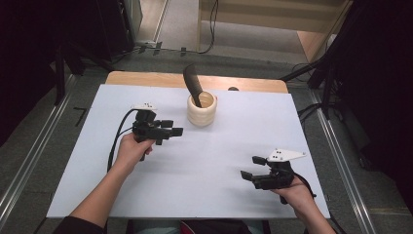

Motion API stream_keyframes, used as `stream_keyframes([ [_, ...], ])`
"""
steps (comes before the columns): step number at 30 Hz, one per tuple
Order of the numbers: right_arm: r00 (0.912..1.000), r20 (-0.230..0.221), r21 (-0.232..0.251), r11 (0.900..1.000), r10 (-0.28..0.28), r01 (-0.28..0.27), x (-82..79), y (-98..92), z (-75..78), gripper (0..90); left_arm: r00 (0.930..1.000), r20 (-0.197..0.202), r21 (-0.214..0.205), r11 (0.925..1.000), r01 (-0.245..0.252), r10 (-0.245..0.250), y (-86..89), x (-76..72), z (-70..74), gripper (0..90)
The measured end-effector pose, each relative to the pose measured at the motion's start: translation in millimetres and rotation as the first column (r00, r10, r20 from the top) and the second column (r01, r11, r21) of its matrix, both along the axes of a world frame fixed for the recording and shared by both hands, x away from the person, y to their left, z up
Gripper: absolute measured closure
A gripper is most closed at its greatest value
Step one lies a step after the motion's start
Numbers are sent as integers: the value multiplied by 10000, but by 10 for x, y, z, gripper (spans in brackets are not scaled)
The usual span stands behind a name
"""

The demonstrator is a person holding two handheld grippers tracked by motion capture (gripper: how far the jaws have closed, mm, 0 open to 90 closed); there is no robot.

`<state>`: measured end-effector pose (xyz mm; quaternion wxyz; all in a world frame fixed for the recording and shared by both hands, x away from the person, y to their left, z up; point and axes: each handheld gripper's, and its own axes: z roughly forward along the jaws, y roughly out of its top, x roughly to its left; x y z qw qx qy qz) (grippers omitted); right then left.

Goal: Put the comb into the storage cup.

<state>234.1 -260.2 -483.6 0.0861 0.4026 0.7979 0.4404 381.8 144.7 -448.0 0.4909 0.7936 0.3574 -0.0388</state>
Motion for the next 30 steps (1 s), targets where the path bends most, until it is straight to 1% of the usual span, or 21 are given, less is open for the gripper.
stream_keyframes([
  [3,10000,12,-4,10000,7,-7,3,-1,-2,222,10000,1,-68,9999,77,-77,11,-55,12,313],
  [6,10000,-15,1,10000,-13,13,3,-4,-2,222,9998,43,40,9998,196,-196,11,-110,26,312],
  [8,10000,-9,-16,10000,-10,10,6,-6,-4,222,9998,32,-1,9998,207,-207,12,-143,25,312],
  [14,10000,-32,-34,10000,-42,42,7,-10,-5,222,9994,75,166,9993,336,-338,30,-243,17,312],
  [16,10000,-47,-44,10000,-53,52,8,-11,-6,222,9993,198,210,9993,304,-308,49,-286,15,312],
  [19,10000,-44,-37,10000,-65,65,7,-11,-6,222,9992,81,182,9990,398,-399,97,-332,4,312],
  [23,10000,-35,1,10000,-58,58,9,-13,-6,222,9990,101,257,9987,440,-443,148,-407,-8,312],
  [25,10000,-30,-2,10000,-56,56,8,-14,-6,222,9988,97,295,9984,478,-481,167,-433,-12,294],
  [27,10000,-18,18,10000,-59,59,8,-14,-6,222,9985,85,437,9976,529,-534,187,-461,-17,295],
  [30,10000,-34,9,10000,-64,64,9,-15,-6,222,9986,77,449,9976,523,-527,212,-492,-27,295],
])
